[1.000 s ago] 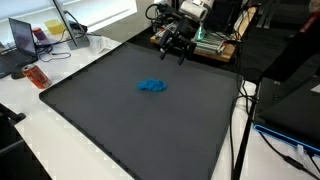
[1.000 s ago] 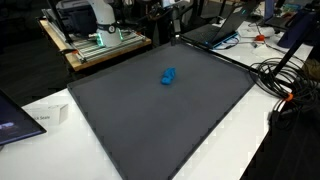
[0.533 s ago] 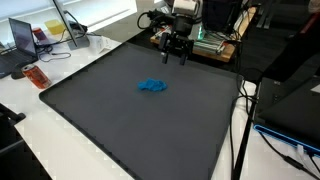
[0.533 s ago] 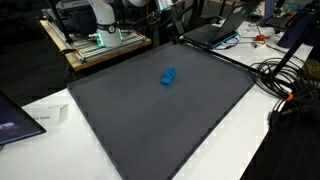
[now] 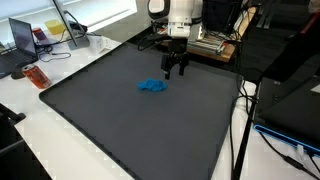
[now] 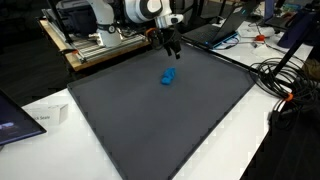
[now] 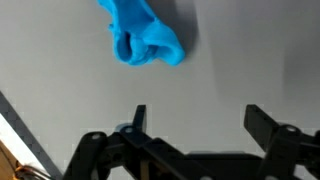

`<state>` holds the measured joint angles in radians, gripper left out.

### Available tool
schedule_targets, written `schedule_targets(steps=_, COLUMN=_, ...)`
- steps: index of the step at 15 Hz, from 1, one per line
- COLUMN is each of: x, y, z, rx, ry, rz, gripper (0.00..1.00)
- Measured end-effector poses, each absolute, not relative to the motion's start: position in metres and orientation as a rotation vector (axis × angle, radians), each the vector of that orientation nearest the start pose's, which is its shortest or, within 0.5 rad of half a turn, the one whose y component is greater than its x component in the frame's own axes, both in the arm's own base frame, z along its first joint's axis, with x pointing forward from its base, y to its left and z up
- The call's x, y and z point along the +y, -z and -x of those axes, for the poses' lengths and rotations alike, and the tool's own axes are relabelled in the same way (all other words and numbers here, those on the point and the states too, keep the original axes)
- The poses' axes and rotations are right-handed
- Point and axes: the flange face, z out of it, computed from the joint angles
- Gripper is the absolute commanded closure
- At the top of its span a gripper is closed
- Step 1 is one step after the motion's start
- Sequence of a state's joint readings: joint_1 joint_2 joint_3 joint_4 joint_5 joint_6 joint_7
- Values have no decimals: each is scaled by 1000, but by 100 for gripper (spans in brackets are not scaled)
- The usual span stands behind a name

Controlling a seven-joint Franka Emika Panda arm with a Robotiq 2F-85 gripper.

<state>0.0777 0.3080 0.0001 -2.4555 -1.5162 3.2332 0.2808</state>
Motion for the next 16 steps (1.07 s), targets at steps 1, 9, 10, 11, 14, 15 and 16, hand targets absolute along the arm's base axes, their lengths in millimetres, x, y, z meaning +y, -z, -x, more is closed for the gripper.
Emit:
schedule_targets(steps=1, x=130, y=-184, z=-425, rx=-2007, ry=575, rz=2514, gripper=0)
schedule_targets(steps=9, x=114, y=-162, z=-434, rx=-2139, ry=520, rz=2420, gripper=0)
schedule_targets(steps=10, x=111, y=-163, z=-436, rx=-2149, ry=524, rz=2412, gripper=0)
schedule_targets(steps=11, x=108, y=-163, z=-437, rx=-2159, ry=525, rz=2406, gripper=0)
schedule_targets(steps=14, x=99, y=-164, z=-442, rx=-2170, ry=526, rz=2404, gripper=0)
schedule_targets(steps=15, x=97, y=-163, z=-444, rx=-2169, ry=526, rz=2405, gripper=0)
schedule_targets(steps=16, x=95, y=-163, z=-446, rx=-2170, ry=528, rz=2403, gripper=0)
